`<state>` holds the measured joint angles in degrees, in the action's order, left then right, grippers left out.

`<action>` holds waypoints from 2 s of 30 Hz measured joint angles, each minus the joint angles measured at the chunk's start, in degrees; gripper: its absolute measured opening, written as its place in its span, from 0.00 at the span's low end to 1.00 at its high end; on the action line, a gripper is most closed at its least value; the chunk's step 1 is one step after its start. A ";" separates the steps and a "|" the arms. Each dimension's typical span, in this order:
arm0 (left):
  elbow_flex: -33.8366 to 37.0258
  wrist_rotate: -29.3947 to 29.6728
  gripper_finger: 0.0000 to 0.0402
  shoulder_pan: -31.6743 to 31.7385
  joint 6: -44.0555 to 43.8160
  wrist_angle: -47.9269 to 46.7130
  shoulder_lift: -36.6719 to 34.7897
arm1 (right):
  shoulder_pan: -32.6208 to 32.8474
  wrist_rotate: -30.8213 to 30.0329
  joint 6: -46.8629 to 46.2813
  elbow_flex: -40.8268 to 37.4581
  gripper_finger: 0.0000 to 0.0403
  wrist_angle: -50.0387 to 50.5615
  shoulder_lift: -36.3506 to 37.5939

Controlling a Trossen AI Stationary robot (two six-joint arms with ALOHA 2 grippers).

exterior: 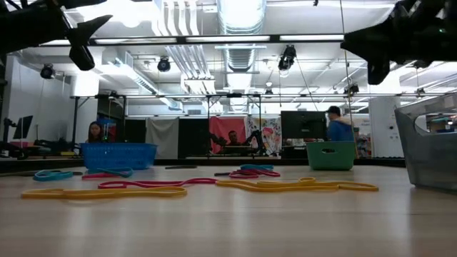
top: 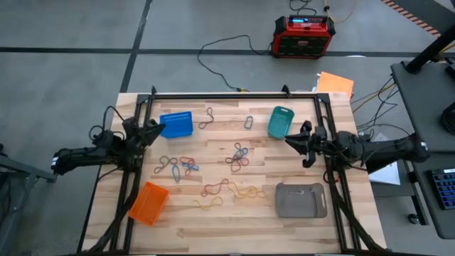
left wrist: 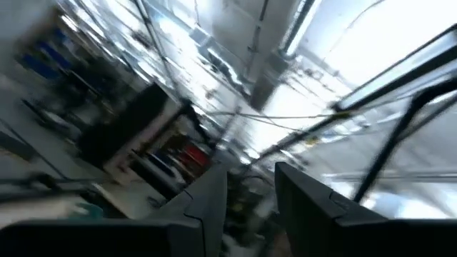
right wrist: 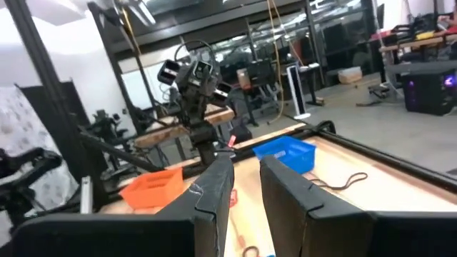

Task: Sort rubber bands into baskets
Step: Put the middle left blue rubber band into the orange bin

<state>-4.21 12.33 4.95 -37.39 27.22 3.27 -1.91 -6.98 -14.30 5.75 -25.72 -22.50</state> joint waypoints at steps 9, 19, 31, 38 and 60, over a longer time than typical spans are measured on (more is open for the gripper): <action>-4.47 -5.79 0.25 -1.03 4.99 -3.56 13.02 | -0.02 -0.65 4.91 17.30 0.17 11.69 -17.54; -25.69 -11.44 0.21 -2.36 8.41 -44.17 34.05 | -1.74 -1.14 5.13 28.95 0.17 26.24 -27.54; -27.96 -10.85 0.20 -9.79 17.45 -48.54 55.01 | -4.81 -1.18 9.79 29.43 0.17 26.00 -25.20; -27.96 -4.57 0.20 -13.79 17.16 -46.14 61.98 | -7.13 -1.16 11.25 29.43 0.17 25.95 -25.50; -32.54 2.16 0.34 -14.32 27.44 -46.75 80.63 | -8.26 -1.12 11.38 29.37 0.17 28.48 -25.57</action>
<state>-36.75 14.49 -9.37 -9.96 -19.53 83.90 -10.17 -8.10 -2.92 35.11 2.76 -48.07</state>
